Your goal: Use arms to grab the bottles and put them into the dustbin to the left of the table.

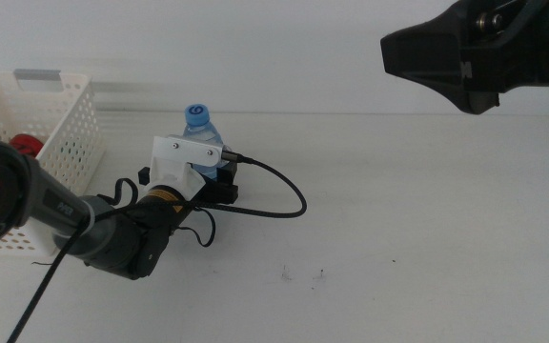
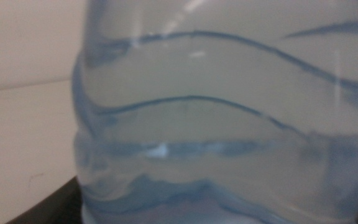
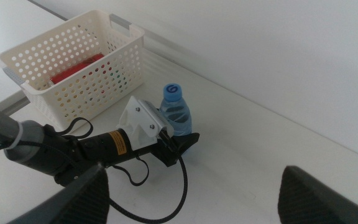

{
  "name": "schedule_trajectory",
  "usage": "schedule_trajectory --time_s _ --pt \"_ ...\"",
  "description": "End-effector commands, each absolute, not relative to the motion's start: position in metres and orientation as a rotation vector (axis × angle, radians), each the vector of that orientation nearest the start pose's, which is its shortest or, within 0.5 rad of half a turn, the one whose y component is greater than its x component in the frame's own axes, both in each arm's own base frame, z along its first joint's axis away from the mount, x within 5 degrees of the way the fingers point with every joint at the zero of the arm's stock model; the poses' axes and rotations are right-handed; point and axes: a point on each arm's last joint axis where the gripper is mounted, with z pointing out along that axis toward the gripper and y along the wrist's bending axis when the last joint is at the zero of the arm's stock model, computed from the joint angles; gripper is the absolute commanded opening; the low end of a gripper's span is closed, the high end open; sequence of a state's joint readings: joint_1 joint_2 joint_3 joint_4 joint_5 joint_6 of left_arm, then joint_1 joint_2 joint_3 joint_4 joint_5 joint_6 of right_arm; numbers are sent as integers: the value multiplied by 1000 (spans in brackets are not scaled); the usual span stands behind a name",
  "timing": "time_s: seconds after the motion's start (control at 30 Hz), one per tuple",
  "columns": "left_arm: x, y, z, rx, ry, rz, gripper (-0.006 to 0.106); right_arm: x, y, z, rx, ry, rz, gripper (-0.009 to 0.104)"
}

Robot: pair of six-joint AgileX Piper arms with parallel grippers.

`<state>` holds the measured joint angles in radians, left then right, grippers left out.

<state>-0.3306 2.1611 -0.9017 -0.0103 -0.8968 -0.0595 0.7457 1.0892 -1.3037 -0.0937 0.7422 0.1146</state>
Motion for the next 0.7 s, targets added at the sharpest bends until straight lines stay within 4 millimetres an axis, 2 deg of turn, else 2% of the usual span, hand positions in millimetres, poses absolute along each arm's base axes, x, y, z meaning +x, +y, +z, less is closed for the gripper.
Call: schedule_trajectory --time_s 0.0,0.1,0.17,0.3,0.4,0.47,0.53,0.6,0.67 --pt "378 -127 87 225 1832 -258 94 163 143 452 -663 1904 436 88" --pt "384 -128 92 212 1807 -257 92 163 143 452 -663 1904 436 88" --pt "386 -128 95 222 1778 -232 86 163 143 452 -663 1904 436 88" --pt "385 -126 107 199 1694 -239 58 163 143 452 -663 1904 436 88" --pt "372 -123 125 250 1789 -221 34 163 143 452 -663 1904 436 88" --pt "360 -120 152 289 1858 -199 19 163 143 452 -663 1904 436 88" --pt "347 -115 186 251 1955 -211 8 163 143 452 -663 1904 436 88" --pt "333 -108 219 245 2044 -218 0 163 143 452 -663 1904 436 88" --pt "322 -98 255 276 2094 -198 -1 163 143 452 -665 1903 435 88"
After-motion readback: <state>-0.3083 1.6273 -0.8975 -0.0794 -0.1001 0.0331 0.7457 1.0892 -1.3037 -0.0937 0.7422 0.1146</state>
